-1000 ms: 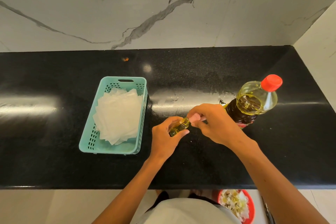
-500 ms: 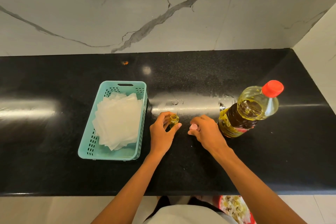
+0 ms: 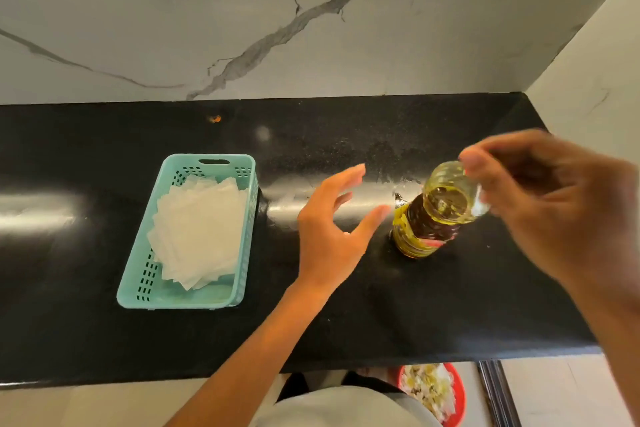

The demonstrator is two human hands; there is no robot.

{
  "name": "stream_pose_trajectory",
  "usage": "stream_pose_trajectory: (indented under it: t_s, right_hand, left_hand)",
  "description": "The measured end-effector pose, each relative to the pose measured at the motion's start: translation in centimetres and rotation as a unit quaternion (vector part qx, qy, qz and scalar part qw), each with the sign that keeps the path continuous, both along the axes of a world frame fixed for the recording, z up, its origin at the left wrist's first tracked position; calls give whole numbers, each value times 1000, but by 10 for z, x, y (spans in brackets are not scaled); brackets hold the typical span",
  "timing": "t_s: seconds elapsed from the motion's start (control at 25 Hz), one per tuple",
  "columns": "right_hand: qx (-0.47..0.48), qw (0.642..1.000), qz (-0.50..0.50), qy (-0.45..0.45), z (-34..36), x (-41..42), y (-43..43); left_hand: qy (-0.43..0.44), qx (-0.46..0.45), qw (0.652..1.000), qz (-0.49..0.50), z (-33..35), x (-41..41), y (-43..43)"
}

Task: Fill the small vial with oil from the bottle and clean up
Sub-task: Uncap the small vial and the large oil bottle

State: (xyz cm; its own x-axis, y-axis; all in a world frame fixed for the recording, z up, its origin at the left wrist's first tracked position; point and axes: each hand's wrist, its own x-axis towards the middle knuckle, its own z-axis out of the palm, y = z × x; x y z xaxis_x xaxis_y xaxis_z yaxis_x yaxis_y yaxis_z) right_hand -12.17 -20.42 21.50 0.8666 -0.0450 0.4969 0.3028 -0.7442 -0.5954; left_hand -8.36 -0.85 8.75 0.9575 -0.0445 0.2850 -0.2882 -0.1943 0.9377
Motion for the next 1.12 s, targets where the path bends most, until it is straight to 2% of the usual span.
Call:
stream_pose_trajectory:
  t_s: [0.04, 0.12, 0.24, 0.44, 0.6, 0.88, 1.0, 1.12]
  right_hand:
    - [-39, 999, -36, -7, 19, 4, -15]
    - [-132, 987, -69, 54, 29, 16, -37]
    - [-192, 970, -29, 143, 15, 23, -41]
    - [-214, 967, 11, 140, 12, 31, -44]
    - [-285, 948, 41, 134, 10, 39, -46]
    - [-332, 927, 122, 122, 13, 40, -56]
    - [-366, 900, 196, 130, 17, 43, -57]
    - [-317, 905, 230, 166, 28, 50, -64]
  left_hand:
    - [31, -14, 998, -47, 14, 8, -19]
    - [93, -18, 988, -122, 31, 20, -52]
    - [92, 23, 984, -154, 25, 25, -80]
    - [67, 52, 989, -124, 18, 25, -87]
    - [48, 59, 990, -122, 17, 26, -89]
    - [63, 45, 989, -128, 18, 25, -88]
    - [64, 30, 988, -138, 20, 25, -86]
    - [65, 20, 988, -142, 20, 25, -87]
